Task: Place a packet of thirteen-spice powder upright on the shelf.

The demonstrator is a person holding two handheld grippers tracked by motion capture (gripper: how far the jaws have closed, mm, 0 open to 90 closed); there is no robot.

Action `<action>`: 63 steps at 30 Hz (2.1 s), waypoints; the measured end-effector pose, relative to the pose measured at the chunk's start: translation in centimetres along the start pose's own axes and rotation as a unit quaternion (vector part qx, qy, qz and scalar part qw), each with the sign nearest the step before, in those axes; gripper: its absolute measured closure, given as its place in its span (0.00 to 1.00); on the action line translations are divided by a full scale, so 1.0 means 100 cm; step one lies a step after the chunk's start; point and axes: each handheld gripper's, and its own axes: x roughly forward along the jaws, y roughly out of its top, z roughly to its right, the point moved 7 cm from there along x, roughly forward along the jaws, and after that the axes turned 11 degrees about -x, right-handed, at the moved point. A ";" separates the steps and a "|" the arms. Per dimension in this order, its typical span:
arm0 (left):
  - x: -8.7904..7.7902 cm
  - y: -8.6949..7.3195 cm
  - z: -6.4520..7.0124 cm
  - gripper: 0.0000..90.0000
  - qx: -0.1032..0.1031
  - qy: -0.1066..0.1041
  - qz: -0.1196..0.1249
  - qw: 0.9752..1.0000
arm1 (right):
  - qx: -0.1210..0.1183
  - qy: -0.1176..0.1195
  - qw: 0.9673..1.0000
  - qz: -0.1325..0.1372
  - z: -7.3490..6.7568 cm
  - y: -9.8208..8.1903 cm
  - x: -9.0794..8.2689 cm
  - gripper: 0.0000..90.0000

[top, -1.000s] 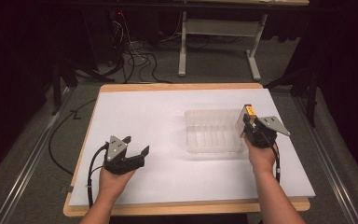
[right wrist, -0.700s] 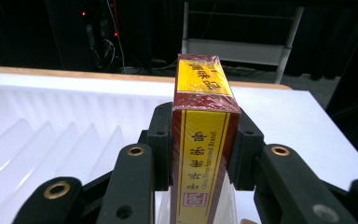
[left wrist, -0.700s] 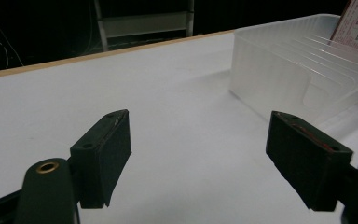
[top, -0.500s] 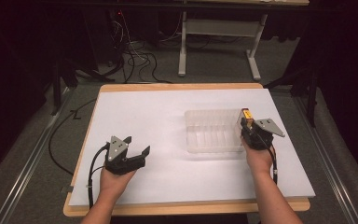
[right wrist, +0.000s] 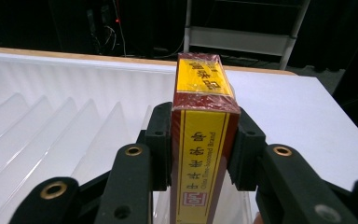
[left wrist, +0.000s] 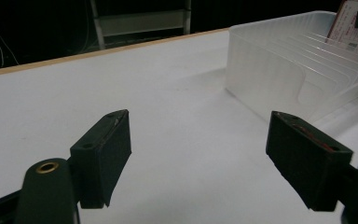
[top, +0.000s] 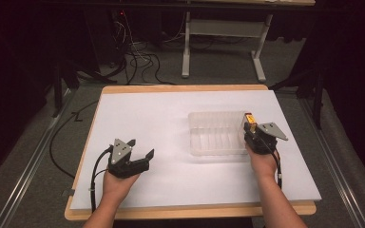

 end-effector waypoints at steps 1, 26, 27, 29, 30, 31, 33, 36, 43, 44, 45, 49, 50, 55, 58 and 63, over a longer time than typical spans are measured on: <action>0.000 0.000 0.000 0.25 0.000 0.000 0.000 1.000 | -0.001 0.000 1.000 0.001 0.000 0.000 0.000 0.73; 0.001 -0.001 -0.001 0.25 -0.003 0.000 -0.002 1.000 | 0.008 0.036 0.999 0.022 0.004 0.032 -0.019 0.48; 0.001 -0.001 -0.001 0.25 -0.003 0.001 -0.003 1.000 | 0.009 0.043 0.999 0.023 0.003 0.033 -0.021 0.45; 0.001 -0.001 -0.001 0.25 -0.002 0.001 -0.004 1.000 | 0.012 0.061 0.998 0.023 0.002 0.036 -0.026 0.39; 0.001 -0.001 -0.001 0.25 -0.001 0.000 -0.005 1.000 | 0.014 0.068 0.997 0.022 0.002 0.037 -0.028 0.36; 0.001 -0.001 -0.001 0.25 -0.001 0.000 -0.006 1.000 | 0.014 0.074 0.997 0.020 0.002 0.037 -0.030 0.34; 0.002 -0.002 -0.001 0.25 0.002 0.000 -0.007 1.000 | 0.014 0.088 0.996 0.014 0.003 0.035 -0.036 0.29; 0.003 -0.004 0.001 0.25 0.005 -0.002 -0.011 1.000 | 0.014 0.103 0.994 0.014 0.003 0.029 -0.048 0.23; 0.005 -0.008 0.007 0.25 0.013 -0.007 -0.019 1.000 | -0.016 0.112 0.993 0.022 0.001 0.009 -0.078 0.17; 0.005 -0.009 0.009 0.25 0.015 -0.008 -0.020 1.000 | -0.017 0.114 0.993 0.025 0.001 0.006 -0.083 0.17; 0.005 -0.010 0.010 0.25 0.017 -0.009 -0.021 1.000 | -0.015 0.116 0.993 0.030 0.000 0.002 -0.089 0.17; 0.009 -0.015 0.016 0.25 0.022 -0.013 -0.031 0.999 | -0.003 0.107 0.993 0.052 0.001 -0.018 -0.106 0.16; 0.010 -0.016 0.019 0.24 0.022 -0.017 -0.032 0.999 | -0.005 0.108 0.993 0.053 0.000 -0.023 -0.107 0.16; 0.013 -0.019 0.029 0.20 0.036 -0.017 -0.038 0.998 | -0.018 0.119 0.992 0.037 0.002 -0.036 -0.103 0.15; 0.015 -0.021 0.031 0.18 0.038 -0.014 -0.042 0.998 | -0.019 0.120 0.992 0.037 0.004 -0.037 -0.100 0.15; 0.017 -0.024 0.033 0.17 0.041 -0.011 -0.046 0.998 | -0.017 0.121 0.992 0.034 0.005 -0.039 -0.100 0.15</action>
